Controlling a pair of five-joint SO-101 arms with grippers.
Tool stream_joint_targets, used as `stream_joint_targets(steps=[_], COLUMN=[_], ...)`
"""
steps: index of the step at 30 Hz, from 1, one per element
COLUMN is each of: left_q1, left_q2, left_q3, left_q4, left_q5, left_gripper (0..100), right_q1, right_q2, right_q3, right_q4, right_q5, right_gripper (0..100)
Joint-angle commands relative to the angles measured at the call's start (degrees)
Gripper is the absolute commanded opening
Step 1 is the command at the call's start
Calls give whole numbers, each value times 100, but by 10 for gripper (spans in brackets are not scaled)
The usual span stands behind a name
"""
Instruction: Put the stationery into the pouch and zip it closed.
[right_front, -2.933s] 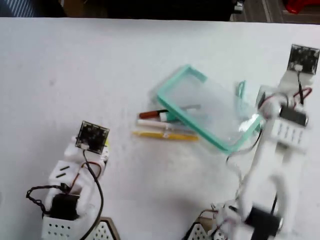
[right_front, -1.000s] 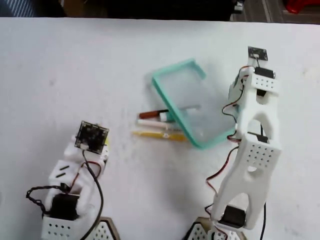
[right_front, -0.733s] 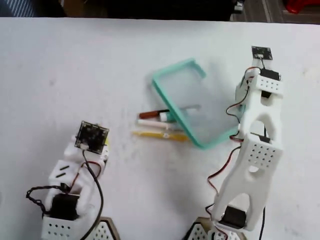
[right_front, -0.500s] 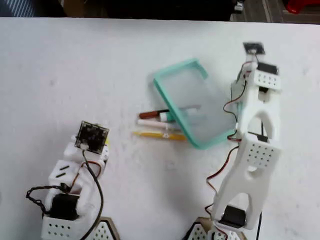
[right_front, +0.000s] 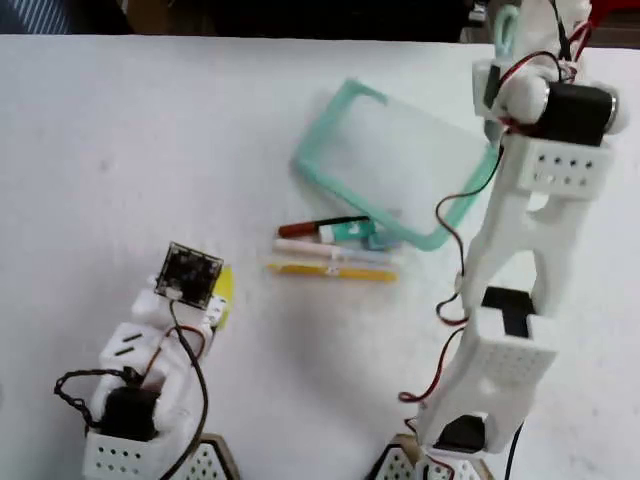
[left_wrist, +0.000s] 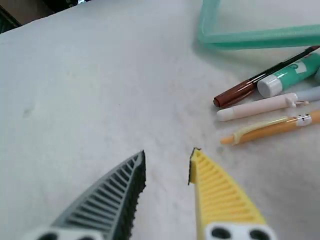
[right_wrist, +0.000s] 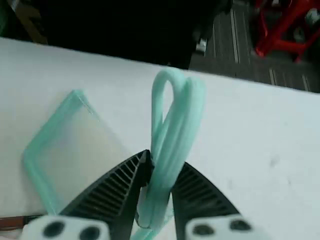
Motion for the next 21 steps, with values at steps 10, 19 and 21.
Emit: stream_joint_targets(steps=[10,19,21], left_q1=[57,22,31], left_q2=[-57,-57,-57], left_q3=[-1468,-2479,-2681], left_q4=[747,791,826], left_q5=[79,44,44], left_gripper=[172,173,173], right_q1=[-1279,-2615,-2686], right_q2=[-2378,-3310,-3398], right_q3=[-484,-475,-466], right_q4=[101,101,127], right_q5=[-62,-18,-18], right_gripper=[15,15,15])
